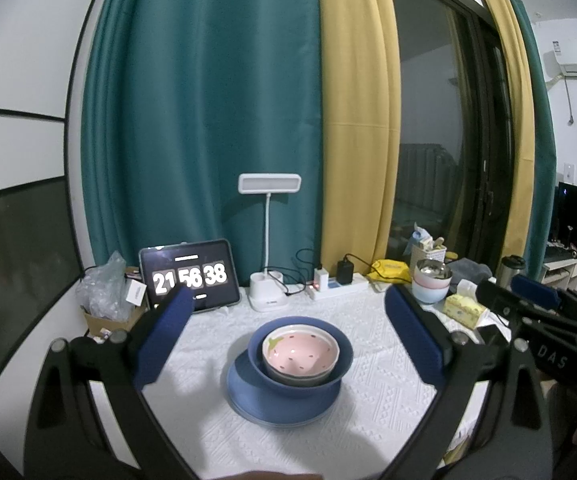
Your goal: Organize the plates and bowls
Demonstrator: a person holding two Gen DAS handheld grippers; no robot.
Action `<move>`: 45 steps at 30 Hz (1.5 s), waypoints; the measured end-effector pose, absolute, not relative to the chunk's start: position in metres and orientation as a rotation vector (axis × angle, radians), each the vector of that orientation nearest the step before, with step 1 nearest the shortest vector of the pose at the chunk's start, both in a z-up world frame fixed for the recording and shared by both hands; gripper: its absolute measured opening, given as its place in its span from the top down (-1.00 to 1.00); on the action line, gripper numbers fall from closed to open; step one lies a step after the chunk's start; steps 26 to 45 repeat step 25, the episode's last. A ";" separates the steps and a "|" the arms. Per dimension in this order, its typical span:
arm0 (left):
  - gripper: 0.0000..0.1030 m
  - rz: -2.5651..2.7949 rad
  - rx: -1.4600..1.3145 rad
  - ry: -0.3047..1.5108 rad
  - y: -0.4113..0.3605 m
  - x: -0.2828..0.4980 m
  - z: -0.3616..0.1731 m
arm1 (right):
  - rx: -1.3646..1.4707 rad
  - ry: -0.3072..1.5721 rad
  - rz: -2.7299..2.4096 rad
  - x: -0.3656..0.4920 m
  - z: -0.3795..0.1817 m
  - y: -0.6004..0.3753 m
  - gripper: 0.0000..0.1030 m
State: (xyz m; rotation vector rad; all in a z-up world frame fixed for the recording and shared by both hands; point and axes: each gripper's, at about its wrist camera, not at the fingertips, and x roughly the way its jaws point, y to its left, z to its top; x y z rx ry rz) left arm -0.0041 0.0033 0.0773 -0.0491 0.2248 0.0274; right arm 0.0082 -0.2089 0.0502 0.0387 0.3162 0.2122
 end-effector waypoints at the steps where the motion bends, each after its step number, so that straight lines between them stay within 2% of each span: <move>1: -0.89 0.028 -0.049 0.225 0.003 -0.003 0.077 | 0.039 0.316 0.213 0.008 0.050 -0.209 -0.18; 45: -0.89 0.023 -0.048 0.221 0.004 -0.001 0.073 | 0.039 0.320 0.216 0.008 0.050 -0.210 -0.18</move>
